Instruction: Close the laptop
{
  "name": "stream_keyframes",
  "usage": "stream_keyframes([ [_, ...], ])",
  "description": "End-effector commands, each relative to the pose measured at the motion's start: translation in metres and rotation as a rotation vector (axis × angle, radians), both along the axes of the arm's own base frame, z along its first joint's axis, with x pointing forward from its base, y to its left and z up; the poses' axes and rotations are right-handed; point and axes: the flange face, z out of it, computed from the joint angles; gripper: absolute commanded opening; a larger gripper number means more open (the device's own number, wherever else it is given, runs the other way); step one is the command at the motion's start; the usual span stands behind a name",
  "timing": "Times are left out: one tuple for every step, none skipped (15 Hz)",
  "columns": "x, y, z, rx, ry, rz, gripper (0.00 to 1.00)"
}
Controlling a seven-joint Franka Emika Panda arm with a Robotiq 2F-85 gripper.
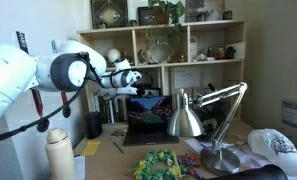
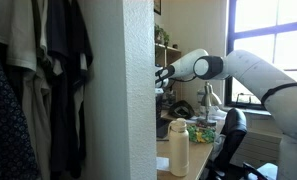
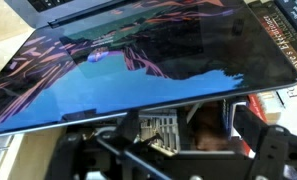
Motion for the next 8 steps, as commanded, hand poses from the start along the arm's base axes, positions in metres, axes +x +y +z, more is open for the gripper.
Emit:
stream_keyframes([
  [0.0, 0.004, -0.014, 0.012, 0.026, -0.008, 1.0],
  [-0.001, 0.005, -0.016, 0.011, 0.038, -0.003, 1.0],
  [-0.002, 0.005, -0.018, 0.005, 0.046, -0.001, 1.0],
  [-0.004, 0.005, -0.019, 0.001, 0.067, 0.009, 1.0],
  [-0.006, 0.004, -0.02, -0.007, 0.088, 0.014, 1.0],
  [-0.009, 0.002, -0.02, -0.018, 0.11, 0.019, 1.0],
  [-0.011, 0.0, -0.018, -0.028, 0.131, 0.02, 1.0],
  [-0.014, -0.003, -0.015, -0.037, 0.149, 0.024, 1.0],
])
